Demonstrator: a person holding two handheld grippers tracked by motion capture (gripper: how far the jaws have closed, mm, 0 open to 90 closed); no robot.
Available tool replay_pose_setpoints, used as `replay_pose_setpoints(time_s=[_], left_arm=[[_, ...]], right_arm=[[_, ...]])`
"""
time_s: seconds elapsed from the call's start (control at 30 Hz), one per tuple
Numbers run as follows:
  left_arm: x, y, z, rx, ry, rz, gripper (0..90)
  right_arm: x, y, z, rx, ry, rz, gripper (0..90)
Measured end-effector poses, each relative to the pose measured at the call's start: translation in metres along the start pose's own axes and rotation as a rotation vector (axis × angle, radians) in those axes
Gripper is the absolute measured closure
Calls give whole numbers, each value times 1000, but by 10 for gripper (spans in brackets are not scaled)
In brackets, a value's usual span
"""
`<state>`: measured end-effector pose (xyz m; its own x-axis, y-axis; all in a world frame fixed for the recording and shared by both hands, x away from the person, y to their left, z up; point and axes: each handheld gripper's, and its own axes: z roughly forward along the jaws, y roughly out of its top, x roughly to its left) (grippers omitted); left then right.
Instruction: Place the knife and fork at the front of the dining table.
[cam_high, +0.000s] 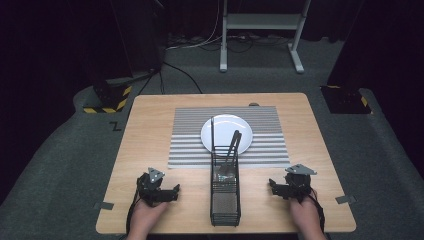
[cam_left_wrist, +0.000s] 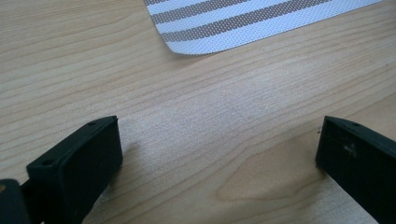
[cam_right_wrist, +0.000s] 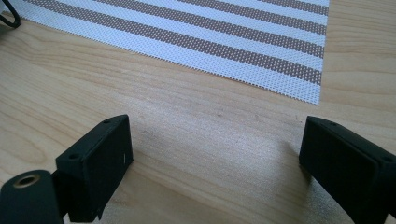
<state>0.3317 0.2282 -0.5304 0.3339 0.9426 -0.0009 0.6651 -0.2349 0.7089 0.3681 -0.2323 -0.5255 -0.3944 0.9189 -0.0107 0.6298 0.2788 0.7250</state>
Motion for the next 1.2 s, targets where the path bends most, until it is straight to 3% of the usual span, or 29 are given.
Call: replay_pose_setpoints(time_s=[0.53, 0.83, 1.1, 1.2], left_arm=[[0, 1, 1, 2, 3, 1, 1], [1, 9, 2, 29, -5, 7, 1], [-10, 16, -18, -108, -88, 22, 6], [-15, 20, -20, -148, -114, 48, 5]], right_arm=[[0, 0, 0, 2, 0, 1, 93], [0, 2, 2, 1, -6, 3, 91], [1, 1, 2, -1, -7, 8, 92], [1, 1, 2, -1, -7, 8, 92]])
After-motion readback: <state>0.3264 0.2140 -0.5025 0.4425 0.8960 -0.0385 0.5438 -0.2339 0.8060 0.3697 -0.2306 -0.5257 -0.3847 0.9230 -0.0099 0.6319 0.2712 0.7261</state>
